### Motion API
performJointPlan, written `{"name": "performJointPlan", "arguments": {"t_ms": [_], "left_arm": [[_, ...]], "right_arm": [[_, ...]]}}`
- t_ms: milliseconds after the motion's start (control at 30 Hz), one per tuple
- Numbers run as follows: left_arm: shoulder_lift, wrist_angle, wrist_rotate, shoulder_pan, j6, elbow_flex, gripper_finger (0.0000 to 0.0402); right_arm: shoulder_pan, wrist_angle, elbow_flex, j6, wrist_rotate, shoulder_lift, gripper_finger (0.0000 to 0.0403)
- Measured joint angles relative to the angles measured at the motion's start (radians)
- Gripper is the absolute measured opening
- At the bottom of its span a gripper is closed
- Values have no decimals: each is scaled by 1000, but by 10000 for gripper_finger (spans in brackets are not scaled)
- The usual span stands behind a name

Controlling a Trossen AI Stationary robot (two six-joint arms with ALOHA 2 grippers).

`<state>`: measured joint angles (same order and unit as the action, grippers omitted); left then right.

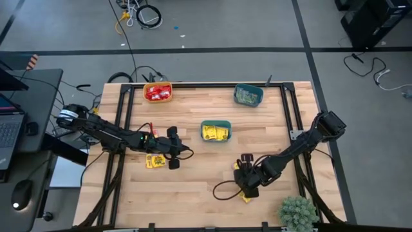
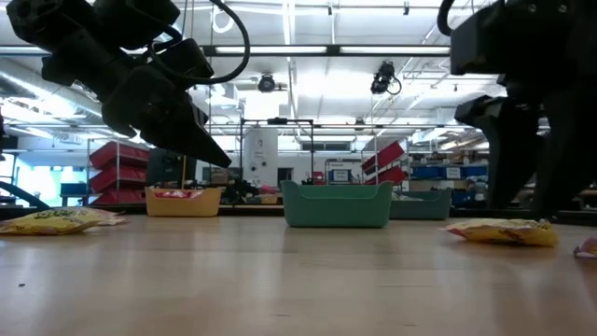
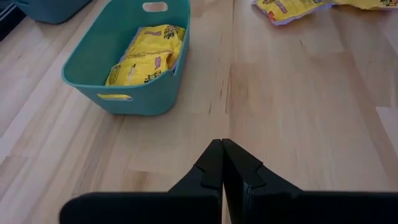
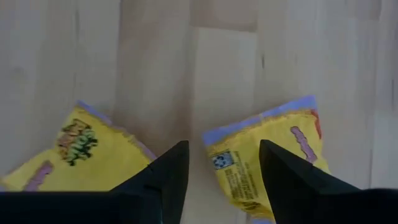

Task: Sort candy
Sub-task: Put the yellow candy into the green bin

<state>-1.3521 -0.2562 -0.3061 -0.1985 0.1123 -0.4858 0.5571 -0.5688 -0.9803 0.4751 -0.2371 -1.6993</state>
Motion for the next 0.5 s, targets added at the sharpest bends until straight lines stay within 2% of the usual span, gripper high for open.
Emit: {"name": "performJointPlan", "arguments": {"t_ms": [333, 500], "left_arm": [[0, 1, 0, 0, -1, 0, 5], [0, 1, -1, 0, -2, 0, 5]], "right_arm": [[0, 60, 66, -45, -7, 0, 161], [-5, 61, 82, -56, -9, 0, 118]]}}
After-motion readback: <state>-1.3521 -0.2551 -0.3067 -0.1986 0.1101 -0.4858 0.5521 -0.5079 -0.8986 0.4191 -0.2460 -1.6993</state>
